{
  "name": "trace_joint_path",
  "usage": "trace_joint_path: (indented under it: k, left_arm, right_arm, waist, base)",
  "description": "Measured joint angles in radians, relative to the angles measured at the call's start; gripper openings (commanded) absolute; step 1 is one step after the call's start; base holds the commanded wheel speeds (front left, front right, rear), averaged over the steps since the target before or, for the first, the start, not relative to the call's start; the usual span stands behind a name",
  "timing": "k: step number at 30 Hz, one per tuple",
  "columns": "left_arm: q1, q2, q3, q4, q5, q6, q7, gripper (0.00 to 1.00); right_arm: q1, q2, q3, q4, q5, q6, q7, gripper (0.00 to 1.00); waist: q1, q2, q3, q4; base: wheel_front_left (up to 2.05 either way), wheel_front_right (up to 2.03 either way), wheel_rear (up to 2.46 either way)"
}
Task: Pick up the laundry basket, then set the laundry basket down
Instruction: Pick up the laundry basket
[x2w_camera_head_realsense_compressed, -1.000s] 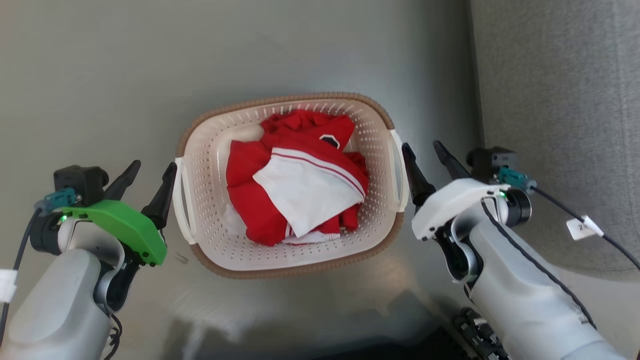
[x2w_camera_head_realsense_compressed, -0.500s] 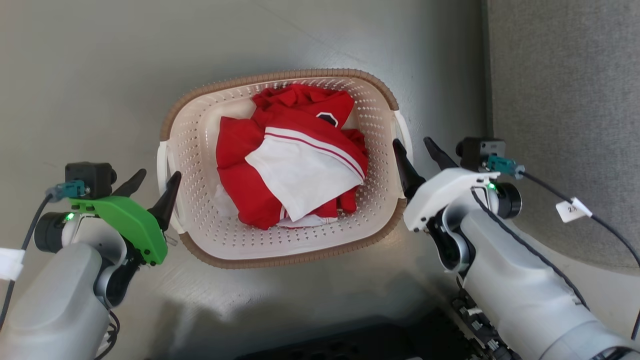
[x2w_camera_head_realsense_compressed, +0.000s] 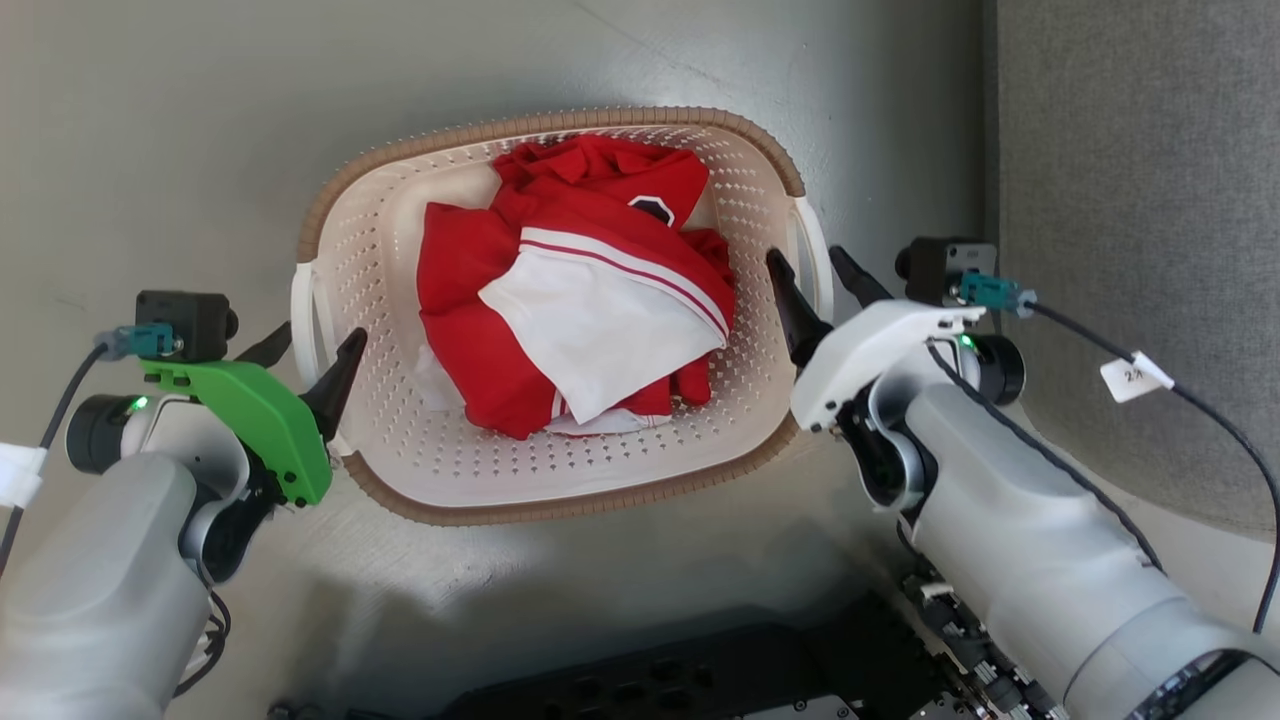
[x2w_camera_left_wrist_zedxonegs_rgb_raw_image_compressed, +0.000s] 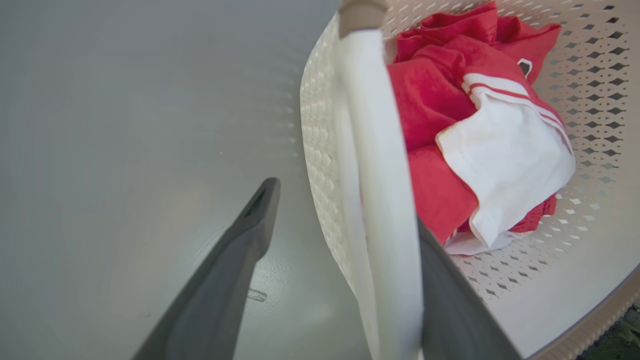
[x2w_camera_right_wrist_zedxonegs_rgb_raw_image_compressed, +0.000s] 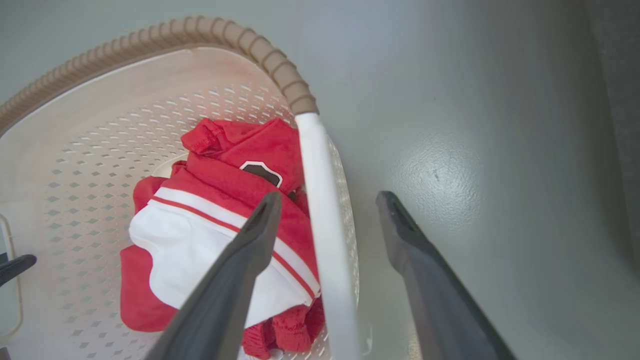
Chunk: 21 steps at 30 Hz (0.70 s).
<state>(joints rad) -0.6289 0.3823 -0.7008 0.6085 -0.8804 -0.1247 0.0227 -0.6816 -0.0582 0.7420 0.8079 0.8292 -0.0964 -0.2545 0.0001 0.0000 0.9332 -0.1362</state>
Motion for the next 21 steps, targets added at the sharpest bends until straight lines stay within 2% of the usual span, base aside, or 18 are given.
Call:
trace_joint_path:
  k: [13, 14, 15, 16, 17, 18, 19, 20, 21]
  left_arm:
    - [-0.044, 0.009, -0.052, 0.035, -0.042, -0.007, 0.003, 1.00]
    - [-0.048, 0.009, -0.057, 0.038, -0.047, -0.007, 0.003, 1.00]
    - [-0.050, 0.009, -0.060, 0.040, -0.052, -0.007, 0.003, 0.96]
    - [-0.051, 0.009, -0.065, 0.043, -0.055, -0.007, 0.003, 0.96]
    - [-0.052, 0.010, -0.070, 0.047, -0.058, -0.007, 0.003, 0.85]
    - [-0.053, 0.010, -0.075, 0.050, -0.058, -0.007, 0.003, 0.69]
    - [-0.054, 0.010, -0.078, 0.052, -0.058, -0.007, 0.003, 0.59]
    - [-0.054, 0.009, -0.084, 0.051, -0.060, -0.009, 0.003, 0.43]
    - [-0.056, 0.007, -0.089, 0.049, -0.063, -0.010, 0.003, 0.24]
  right_arm:
    - [-0.034, -0.001, 0.053, 0.037, 0.129, -0.004, 0.000, 1.00]
    - [-0.036, -0.001, 0.061, 0.040, 0.136, -0.004, 0.000, 0.97]
    - [-0.039, -0.001, 0.069, 0.041, 0.143, -0.004, 0.000, 0.87]
    - [-0.042, -0.001, 0.076, 0.042, 0.148, -0.004, 0.000, 0.87]
    - [-0.047, -0.001, 0.082, 0.043, 0.151, -0.004, 0.000, 0.71]
    - [-0.052, -0.001, 0.086, 0.043, 0.156, -0.004, 0.000, 0.51]
    - [-0.056, -0.001, 0.092, 0.042, 0.161, -0.003, 0.000, 0.44]
    - [-0.059, 0.001, 0.101, 0.041, 0.165, -0.002, 0.000, 0.34]
    - [-0.063, 0.006, 0.109, 0.041, 0.168, -0.002, 0.000, 0.19]
  waist:
    - [0.0000, 0.0000, 0.026, -0.008]
    - [0.0000, 0.0000, 0.026, -0.008]
    - [0.0000, 0.0000, 0.027, -0.008]
    - [0.0000, 0.0000, 0.028, -0.007]
    - [0.0000, 0.0000, 0.029, -0.007]
    - [0.0000, 0.0000, 0.029, -0.007]
    - [0.0000, 0.0000, 0.030, -0.007]
    - [0.0000, 0.0000, 0.030, -0.007]
    - [-0.0001, 0.0000, 0.030, -0.007]
  base:
    - [0.00, 0.00, 0.00]
    - [0.00, 0.00, 0.00]
    - [0.00, 0.00, 0.00]
    - [0.00, 0.00, 0.00]
    - [0.00, 0.00, 0.00]
    - [0.00, 0.00, 0.00]
    - [0.00, 0.00, 0.00]
    - [0.00, 0.00, 0.00]
    - [0.00, 0.00, 0.00]
